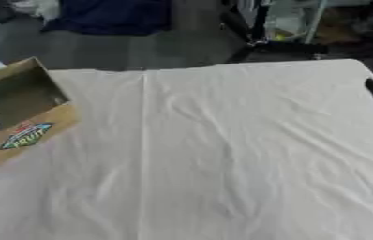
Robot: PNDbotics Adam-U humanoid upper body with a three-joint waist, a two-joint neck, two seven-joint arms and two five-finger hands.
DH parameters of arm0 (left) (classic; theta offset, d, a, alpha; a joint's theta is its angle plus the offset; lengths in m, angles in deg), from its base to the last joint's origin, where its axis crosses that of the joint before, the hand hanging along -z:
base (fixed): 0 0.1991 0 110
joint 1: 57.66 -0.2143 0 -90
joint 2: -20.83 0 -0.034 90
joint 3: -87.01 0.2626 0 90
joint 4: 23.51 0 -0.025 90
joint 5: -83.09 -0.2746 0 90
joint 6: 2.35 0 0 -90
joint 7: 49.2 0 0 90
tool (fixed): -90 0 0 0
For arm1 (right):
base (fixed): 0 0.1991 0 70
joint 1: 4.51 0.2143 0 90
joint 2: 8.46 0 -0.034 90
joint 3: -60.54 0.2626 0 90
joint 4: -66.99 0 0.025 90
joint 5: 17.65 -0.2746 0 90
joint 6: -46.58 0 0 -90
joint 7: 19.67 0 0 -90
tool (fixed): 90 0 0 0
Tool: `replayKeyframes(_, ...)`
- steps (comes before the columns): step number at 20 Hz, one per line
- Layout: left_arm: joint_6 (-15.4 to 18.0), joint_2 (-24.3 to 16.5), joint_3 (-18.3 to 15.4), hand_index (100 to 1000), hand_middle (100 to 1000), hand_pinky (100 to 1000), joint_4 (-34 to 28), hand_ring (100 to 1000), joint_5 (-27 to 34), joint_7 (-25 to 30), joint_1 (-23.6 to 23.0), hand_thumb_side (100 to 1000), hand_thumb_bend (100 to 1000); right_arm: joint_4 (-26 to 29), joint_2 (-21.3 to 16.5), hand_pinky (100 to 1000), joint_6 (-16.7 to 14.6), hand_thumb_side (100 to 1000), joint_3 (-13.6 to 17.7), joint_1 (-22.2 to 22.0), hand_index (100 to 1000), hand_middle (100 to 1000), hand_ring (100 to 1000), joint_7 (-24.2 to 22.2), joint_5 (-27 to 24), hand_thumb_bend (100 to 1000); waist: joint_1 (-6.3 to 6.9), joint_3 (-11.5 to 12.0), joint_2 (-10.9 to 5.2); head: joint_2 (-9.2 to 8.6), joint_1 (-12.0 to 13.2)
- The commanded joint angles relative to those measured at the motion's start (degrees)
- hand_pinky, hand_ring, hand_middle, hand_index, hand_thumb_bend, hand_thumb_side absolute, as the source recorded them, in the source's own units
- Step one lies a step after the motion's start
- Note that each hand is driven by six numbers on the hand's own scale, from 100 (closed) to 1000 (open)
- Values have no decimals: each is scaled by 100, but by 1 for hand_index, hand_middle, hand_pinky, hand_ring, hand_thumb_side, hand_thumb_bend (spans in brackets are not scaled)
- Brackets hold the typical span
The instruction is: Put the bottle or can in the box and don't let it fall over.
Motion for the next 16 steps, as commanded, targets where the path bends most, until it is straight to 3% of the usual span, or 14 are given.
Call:
replayKeyframes(1,58,-176,-34,453,1000,1000,250,1000,-310,195,-1,930,100,132,-169,1000,-11,470,60,37,1000,949,1000,25,-6,100,-12,4,-93,16,16)
replayKeyframes(6,369,-244,-39,539,1000,1000,206,1000,-660,578,-91,892,100,132,-185,1000,-10,470,68,37,1000,949,1000,39,-20,100,5,10,-112,35,6)
replayKeyframes(7,439,-253,-52,727,1000,1000,113,1000,-683,602,-116,811,100,132,-188,1000,-8,470,71,34,1000,949,1000,42,-22,100,8,12,-116,43,-1)
replayKeyframes(8,506,-262,-66,830,1000,1000,-4,1000,-690,611,-154,793,100,132,-192,1000,-5,470,73,32,1000,949,1000,43,-23,100,12,15,-119,56,-5)
replayKeyframes(11,702,-318,-104,960,1000,1000,-421,1000,-737,600,-298,714,100,132,-203,1000,-9,470,77,28,1000,949,1000,44,-21,100,22,26,-122,94,-43)
replayKeyframes(12,780,-350,-81,1000,1000,1000,-535,1000,-848,605,-360,758,100,132,-210,1000,-9,470,76,21,1000,949,1000,46,-17,100,29,32,-124,104,-50)
replayKeyframes(16,1014,-385,-49,1000,1000,1000,-732,1000,-1223,667,-449,921,100,132,-221,1000,-12,470,65,10,1000,948,1000,36,-7,100,32,45,-136,139,-48)
